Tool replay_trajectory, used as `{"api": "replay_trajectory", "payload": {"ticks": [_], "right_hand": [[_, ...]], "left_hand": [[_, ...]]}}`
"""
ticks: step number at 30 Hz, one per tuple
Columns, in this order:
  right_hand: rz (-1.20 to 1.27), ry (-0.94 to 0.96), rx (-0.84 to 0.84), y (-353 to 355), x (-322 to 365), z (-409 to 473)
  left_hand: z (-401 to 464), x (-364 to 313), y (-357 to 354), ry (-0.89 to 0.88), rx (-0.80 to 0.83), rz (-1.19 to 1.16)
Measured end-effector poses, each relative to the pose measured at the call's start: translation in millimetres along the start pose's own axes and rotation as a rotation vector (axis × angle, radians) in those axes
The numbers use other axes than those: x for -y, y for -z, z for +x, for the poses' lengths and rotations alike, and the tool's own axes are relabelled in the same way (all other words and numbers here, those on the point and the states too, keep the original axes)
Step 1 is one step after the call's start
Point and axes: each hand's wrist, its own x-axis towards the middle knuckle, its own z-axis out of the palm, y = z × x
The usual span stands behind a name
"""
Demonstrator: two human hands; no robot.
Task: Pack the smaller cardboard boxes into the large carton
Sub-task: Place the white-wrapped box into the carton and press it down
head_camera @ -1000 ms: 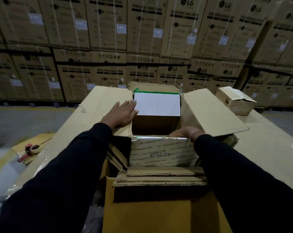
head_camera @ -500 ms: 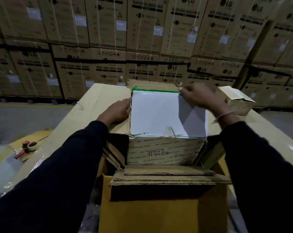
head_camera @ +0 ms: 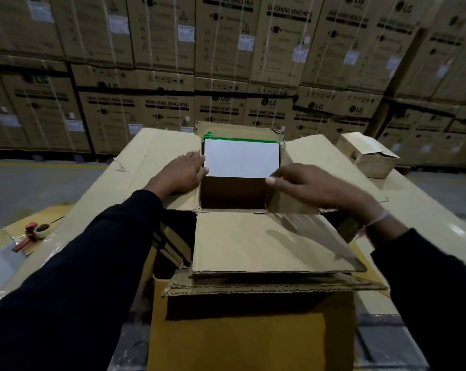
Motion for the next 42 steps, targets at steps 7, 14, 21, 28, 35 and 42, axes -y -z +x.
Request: {"api": "replay_trajectory", "payload": {"ticks": [7,14,21,28,35,42], "right_hand": [[-0.133,0.001,-0.093,-92,-14,-23],[0.298,-0.199,0.578,-60,-30,41],[-0.109,-0.288,0.661,-96,-47,164],[-0.224,-0.323,0.517,-146,-67,198],[-0.397,-0.209,0.257,-103,-55,194],[-0.404,-0.093,-0.113,-31,-57,267]], "left_hand": [[10,-1,0,0.039,0.098,0.12],[27,-2,1,0.077,0.133,0.164],[19,4,-7,0.11,0.05,0.152],[18,2,-9,0.14,0.019,0.151],[19,6,-13,0.122,-0.006,0.15],[19,7,-17,0.132,-0.02,0.151]]}}
